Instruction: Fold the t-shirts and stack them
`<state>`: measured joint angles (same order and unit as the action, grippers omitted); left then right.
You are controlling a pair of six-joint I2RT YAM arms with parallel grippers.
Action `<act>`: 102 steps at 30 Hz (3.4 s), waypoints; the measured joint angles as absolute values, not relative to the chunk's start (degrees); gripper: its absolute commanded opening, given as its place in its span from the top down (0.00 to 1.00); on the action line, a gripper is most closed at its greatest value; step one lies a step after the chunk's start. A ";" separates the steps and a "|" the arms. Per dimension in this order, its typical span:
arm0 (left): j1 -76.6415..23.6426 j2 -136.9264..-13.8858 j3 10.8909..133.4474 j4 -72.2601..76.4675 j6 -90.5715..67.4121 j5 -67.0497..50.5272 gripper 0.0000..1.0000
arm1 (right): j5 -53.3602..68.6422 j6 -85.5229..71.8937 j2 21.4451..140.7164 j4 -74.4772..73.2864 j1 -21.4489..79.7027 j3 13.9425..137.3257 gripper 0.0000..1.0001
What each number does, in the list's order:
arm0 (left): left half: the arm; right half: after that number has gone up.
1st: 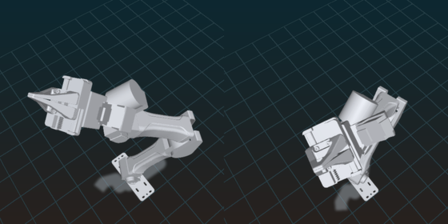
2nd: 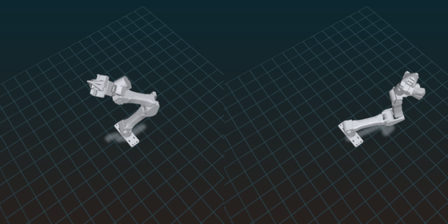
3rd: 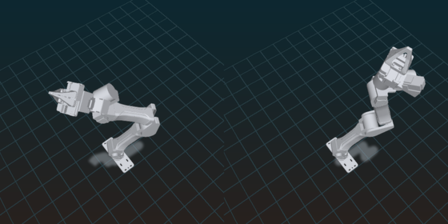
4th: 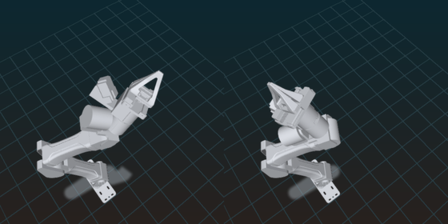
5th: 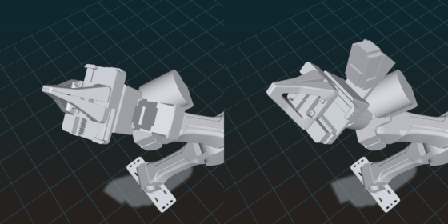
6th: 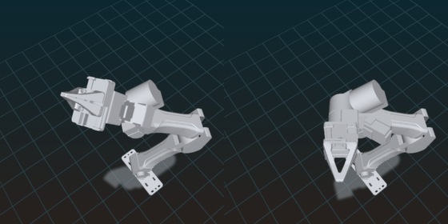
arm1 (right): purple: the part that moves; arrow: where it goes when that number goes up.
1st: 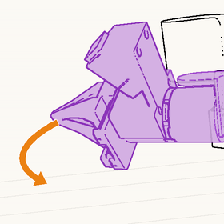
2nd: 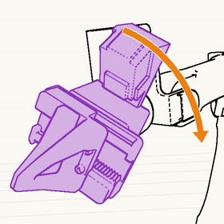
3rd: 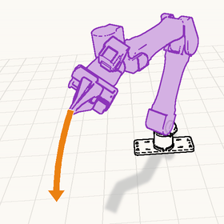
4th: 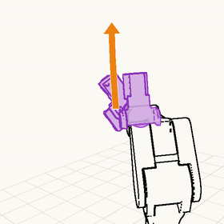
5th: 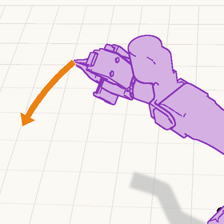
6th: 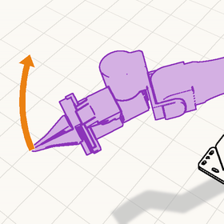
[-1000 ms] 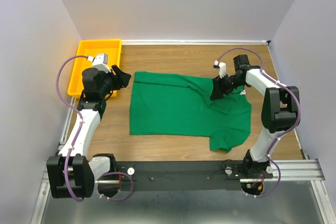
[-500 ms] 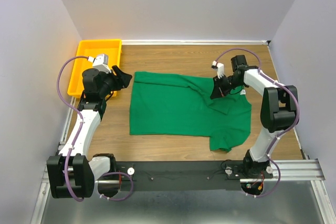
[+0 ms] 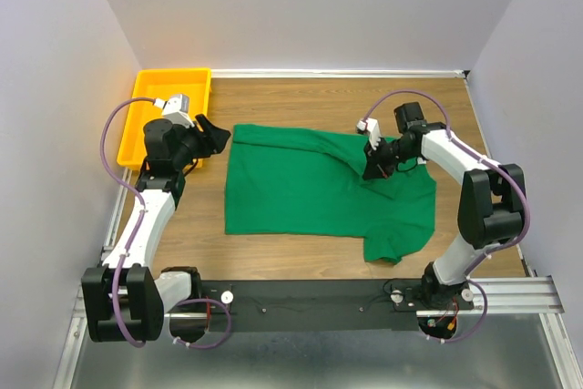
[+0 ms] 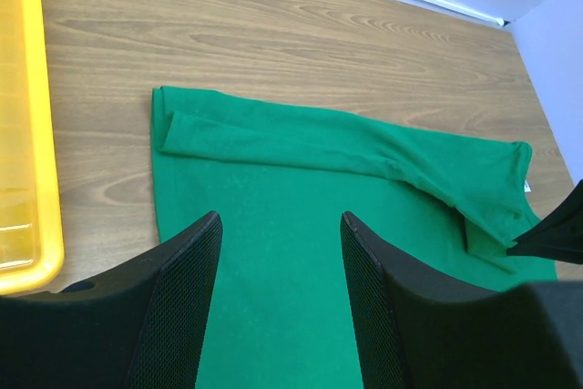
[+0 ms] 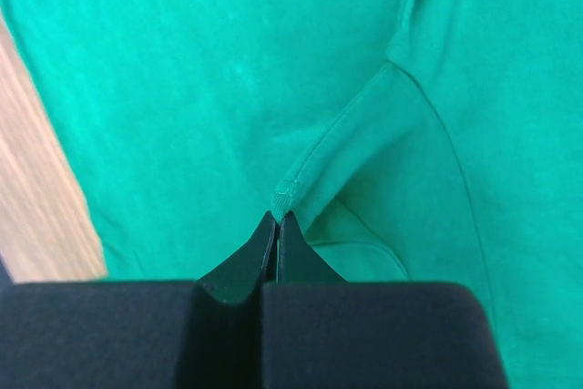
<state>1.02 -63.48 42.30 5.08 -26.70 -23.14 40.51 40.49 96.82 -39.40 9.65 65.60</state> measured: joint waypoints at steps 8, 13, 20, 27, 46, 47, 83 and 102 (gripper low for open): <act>1.02 -66.22 41.89 5.13 -27.86 -23.27 0.40 | 35.94 44.34 96.82 -39.77 9.76 65.28 0.96; -0.23 -70.72 41.93 5.10 -28.75 -23.05 0.41 | 32.88 46.76 96.73 -39.75 10.63 64.01 0.91; -7.44 -82.08 49.91 2.07 -29.19 -16.56 0.42 | 28.56 50.72 96.07 -39.97 14.96 61.98 0.75; -11.16 -93.97 62.28 -4.84 -27.99 -5.56 0.46 | 27.73 49.89 95.98 -40.18 14.98 62.70 0.53; -12.25 -116.92 84.03 -20.91 -22.22 4.97 0.57 | 31.90 40.49 95.98 -39.88 11.86 67.13 0.51; -12.36 -117.40 84.16 -21.39 -22.00 4.99 0.57 | 31.94 40.42 95.98 -39.88 11.70 67.13 0.51; -12.51 -100.29 64.16 -15.20 -20.21 6.52 0.88 | 32.95 39.03 95.35 -39.83 10.37 67.00 0.50; -12.03 -85.41 53.06 -10.72 -19.64 6.02 0.49 | 33.08 38.96 96.29 -39.53 9.65 67.00 0.50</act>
<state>-12.03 -85.41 53.06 -10.72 -19.64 6.02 33.08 38.96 96.29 -39.53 9.65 67.00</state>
